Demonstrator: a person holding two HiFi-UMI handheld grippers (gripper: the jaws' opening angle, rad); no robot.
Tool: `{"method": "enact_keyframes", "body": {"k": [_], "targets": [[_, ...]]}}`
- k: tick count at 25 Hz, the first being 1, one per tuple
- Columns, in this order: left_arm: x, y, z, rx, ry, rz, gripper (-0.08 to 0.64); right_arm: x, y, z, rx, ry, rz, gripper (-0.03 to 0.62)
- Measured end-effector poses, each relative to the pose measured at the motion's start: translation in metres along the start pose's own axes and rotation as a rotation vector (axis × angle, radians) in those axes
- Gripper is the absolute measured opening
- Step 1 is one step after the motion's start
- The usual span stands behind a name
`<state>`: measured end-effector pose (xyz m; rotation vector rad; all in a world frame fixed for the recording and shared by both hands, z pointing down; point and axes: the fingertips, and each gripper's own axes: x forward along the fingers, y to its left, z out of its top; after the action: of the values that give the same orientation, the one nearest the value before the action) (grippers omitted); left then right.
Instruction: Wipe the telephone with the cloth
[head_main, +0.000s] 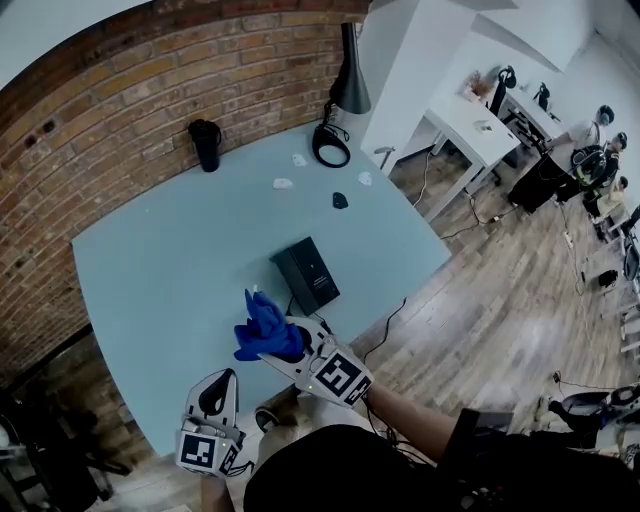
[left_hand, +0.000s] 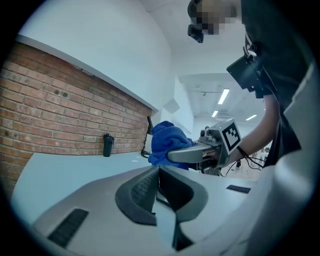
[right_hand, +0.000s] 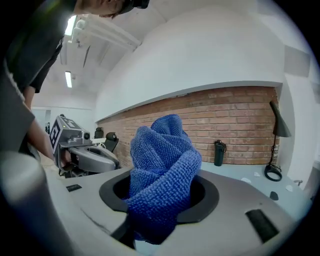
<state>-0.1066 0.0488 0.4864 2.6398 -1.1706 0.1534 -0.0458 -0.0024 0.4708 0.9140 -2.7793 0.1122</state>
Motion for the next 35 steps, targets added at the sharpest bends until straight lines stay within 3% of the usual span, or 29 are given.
{"method": "enact_keyframes", "body": {"k": [11,19,24,35], "targets": [[-0.003,0.008,-0.008,-0.016,0.050,0.055,0.000,0.014,-0.048,-0.027,0.018,0.069,-0.051,0.210],[-0.005,0.016,-0.013,-0.025,0.074,0.098,0.000,0.017,-0.091,-0.076,0.041,0.163,-0.125,0.212],[0.003,0.013,-0.014,-0.021,0.106,0.103,0.000,0.020,-0.107,-0.103,0.040,0.234,-0.128,0.212],[0.016,0.013,-0.014,-0.051,0.107,0.151,0.000,0.039,-0.139,-0.123,0.022,0.343,-0.141,0.213]]}}
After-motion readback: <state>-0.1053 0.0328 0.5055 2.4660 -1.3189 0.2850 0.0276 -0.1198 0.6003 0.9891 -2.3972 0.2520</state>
